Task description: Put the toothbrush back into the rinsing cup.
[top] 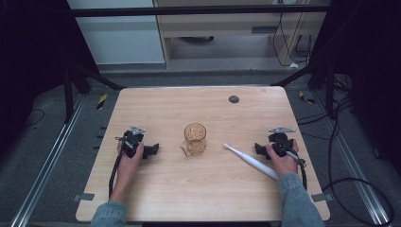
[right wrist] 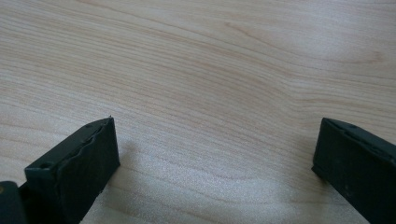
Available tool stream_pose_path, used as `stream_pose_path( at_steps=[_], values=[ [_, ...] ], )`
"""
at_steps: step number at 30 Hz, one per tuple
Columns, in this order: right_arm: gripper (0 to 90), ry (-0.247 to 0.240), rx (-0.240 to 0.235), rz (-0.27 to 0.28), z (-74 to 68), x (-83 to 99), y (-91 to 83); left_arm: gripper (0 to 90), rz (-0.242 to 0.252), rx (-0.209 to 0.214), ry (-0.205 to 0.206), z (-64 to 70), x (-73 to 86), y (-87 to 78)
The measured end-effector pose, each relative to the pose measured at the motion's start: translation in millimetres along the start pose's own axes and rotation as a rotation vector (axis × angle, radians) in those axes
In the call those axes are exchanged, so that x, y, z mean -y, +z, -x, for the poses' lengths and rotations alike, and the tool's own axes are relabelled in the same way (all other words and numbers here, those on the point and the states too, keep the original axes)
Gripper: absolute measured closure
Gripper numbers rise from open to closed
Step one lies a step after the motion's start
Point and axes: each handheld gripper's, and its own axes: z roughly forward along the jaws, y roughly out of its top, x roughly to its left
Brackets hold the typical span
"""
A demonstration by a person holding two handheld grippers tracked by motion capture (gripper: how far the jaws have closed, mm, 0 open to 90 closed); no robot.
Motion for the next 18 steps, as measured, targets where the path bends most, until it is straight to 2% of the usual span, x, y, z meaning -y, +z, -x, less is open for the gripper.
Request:
stream_pose_path(
  at_steps=[5,8,11,14,15,16,18],
  values=[
    [1.0,0.001,0.003,0.0,-0.2,-0.2,0.0,0.0,-0.001,0.003,0.001,-0.3,0.0,0.0],
    [10.7,0.015,0.01,0.022,-0.3,0.3,-2.9,0.0,-0.001,0.002,0.001,-0.3,0.0,-0.1],
    [8.8,0.023,-0.011,0.043,-1.1,-0.7,-11.2,0.0,-0.001,-0.002,-0.003,0.3,0.7,-0.7],
    [8.3,-0.005,0.019,0.093,-4.5,-4.2,-28.1,0.0,-0.003,-0.002,-0.003,0.5,1.5,-1.8],
    [8.3,-0.005,0.019,0.093,-4.5,-4.2,-28.1,0.0,-0.003,-0.002,-0.003,0.5,1.5,-1.8],
    [9.0,-0.025,0.02,0.114,-8.2,-6.8,-37.7,0.0,-0.004,-0.003,-0.002,0.5,1.4,-1.8],
    [9.3,-0.045,0.012,0.135,-10.3,-7.8,-44.4,0.0,-0.004,0.001,-0.001,-0.1,1.2,-1.4]
  ],
)
